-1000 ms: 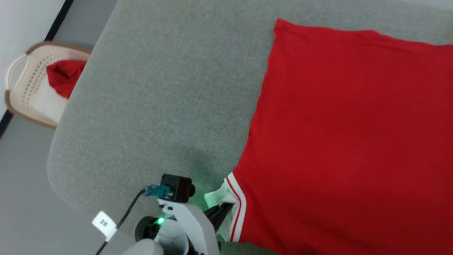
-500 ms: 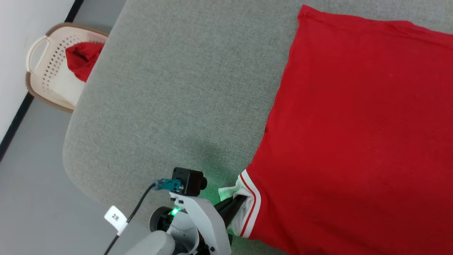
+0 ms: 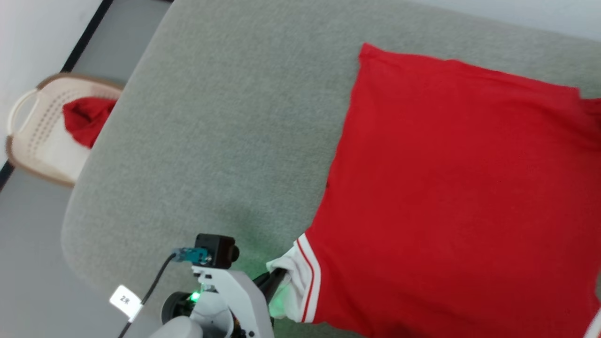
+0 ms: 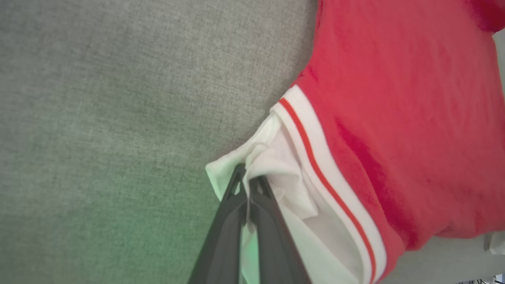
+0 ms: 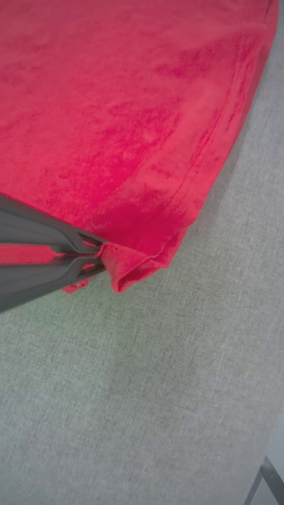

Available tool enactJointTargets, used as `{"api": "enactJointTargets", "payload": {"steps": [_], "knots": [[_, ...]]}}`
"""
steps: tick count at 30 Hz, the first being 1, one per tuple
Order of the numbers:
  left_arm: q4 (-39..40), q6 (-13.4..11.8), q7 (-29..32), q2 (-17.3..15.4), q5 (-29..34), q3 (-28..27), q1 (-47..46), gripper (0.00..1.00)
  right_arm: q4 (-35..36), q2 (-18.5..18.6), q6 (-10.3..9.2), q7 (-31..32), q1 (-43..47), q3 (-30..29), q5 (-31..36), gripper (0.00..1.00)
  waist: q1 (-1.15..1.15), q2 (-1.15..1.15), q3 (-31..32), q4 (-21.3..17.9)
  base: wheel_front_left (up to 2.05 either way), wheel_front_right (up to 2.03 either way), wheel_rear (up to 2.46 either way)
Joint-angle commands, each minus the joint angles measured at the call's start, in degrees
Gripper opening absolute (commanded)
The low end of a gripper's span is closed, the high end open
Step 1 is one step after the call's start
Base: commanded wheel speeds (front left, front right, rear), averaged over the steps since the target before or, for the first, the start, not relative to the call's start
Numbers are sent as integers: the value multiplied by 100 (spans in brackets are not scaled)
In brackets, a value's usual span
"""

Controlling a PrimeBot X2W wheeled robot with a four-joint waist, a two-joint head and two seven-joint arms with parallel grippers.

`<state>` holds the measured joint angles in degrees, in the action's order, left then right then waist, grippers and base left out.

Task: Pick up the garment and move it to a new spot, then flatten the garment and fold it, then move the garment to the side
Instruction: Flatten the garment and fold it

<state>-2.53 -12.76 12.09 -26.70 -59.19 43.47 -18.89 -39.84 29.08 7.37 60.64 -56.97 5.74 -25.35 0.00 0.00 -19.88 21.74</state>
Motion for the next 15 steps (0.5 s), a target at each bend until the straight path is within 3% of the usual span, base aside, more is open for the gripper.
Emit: {"api": "enactJointTargets", "payload": {"steps": [1, 10, 15], "knots": [[52, -80, 13, -87, -36, -36, 109, 0, 251, 93, 21, 0, 234, 201, -246, 0, 0, 0, 392, -411, 0, 0, 0], [308, -301, 20, -365, -89, -164, 371, 0, 1387, 553, 21, -94, 1196, 777, -1151, 0, 0, 0, 780, -951, 0, 0, 0], [462, -416, 52, -501, -116, -184, 533, 0, 2067, 746, 22, -296, 2037, 723, -1605, 0, 0, 0, 950, -1239, 0, 0, 0]]}}
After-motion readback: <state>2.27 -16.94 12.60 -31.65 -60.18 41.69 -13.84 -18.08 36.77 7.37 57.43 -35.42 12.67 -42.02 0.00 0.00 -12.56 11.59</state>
